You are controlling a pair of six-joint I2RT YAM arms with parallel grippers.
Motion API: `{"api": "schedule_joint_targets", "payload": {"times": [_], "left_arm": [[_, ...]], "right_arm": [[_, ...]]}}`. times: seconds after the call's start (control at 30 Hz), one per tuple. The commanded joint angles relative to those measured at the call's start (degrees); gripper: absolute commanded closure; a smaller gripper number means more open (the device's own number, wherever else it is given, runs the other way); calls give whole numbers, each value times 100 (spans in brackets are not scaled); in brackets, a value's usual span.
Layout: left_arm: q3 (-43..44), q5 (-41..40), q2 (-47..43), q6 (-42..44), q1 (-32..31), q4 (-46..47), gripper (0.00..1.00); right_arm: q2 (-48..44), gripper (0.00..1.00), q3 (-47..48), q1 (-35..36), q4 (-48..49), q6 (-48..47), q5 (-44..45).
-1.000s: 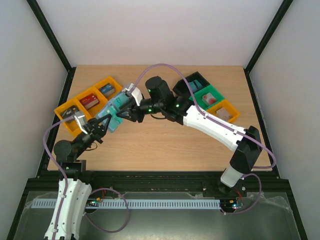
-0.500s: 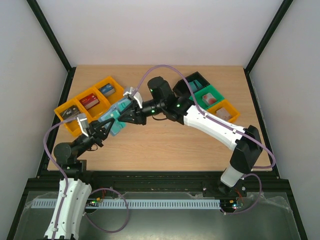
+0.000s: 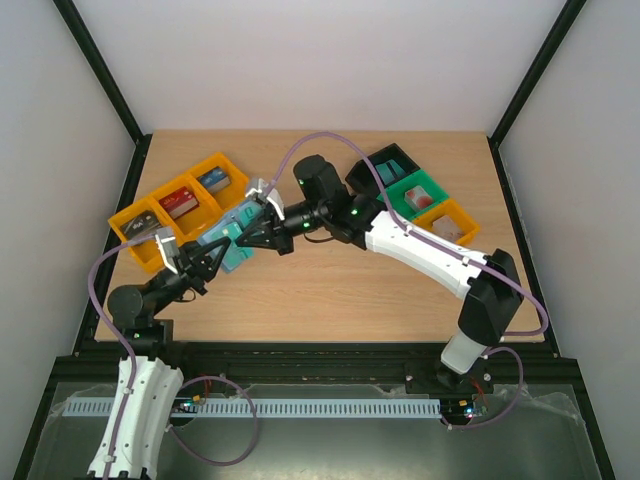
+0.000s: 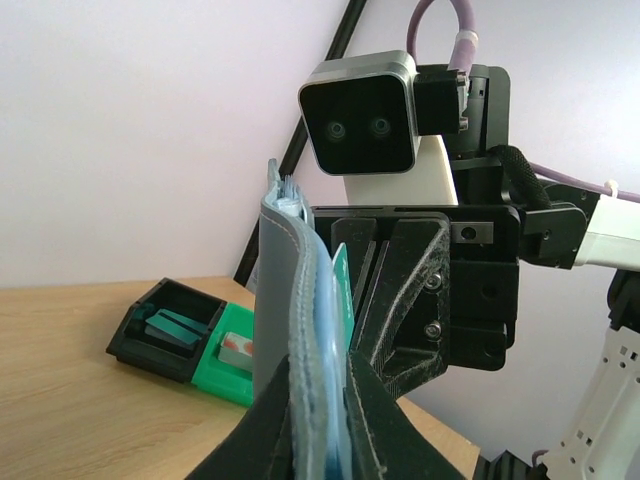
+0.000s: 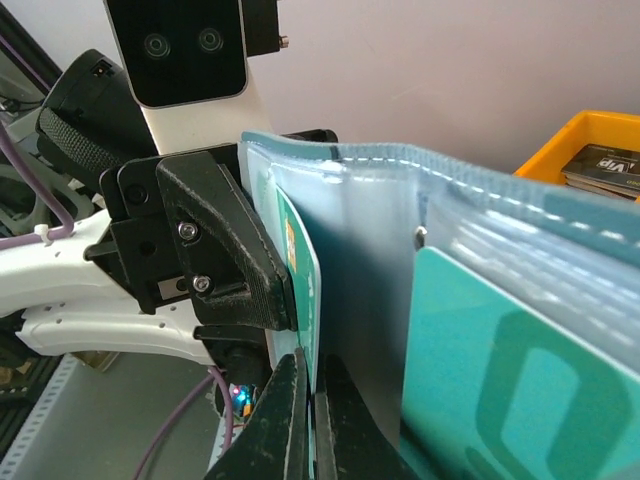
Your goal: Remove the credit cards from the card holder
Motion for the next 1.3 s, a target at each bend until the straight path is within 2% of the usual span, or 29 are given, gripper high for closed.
{"api": "schedule_joint_targets", "payload": {"times": [0.0, 0.4, 0.57, 0.97, 1.07, 1.27], "left_arm": [[31, 148, -15, -52, -66, 406, 88], [-19, 205, -13, -184, -111, 508, 86], [-35, 96, -56, -167, -111, 412, 97], [-72, -339, -130, -139, -107, -46, 98], [-16, -688, -140, -59, -102, -447, 98], [-32, -2015, -173, -171, 12, -1526, 98]], "right_arm": [[-258, 98, -119, -160, 226, 121, 284], [-352, 98, -16, -300, -154, -96, 703], [-352, 98, 167, -316, -521, -289, 899], [-725, 98, 135, -585, -885, -414, 1098], [-825, 98, 164, -607, -1007, -462, 1197], [-1193, 98, 170, -778, -1315, -497, 1500]]}}
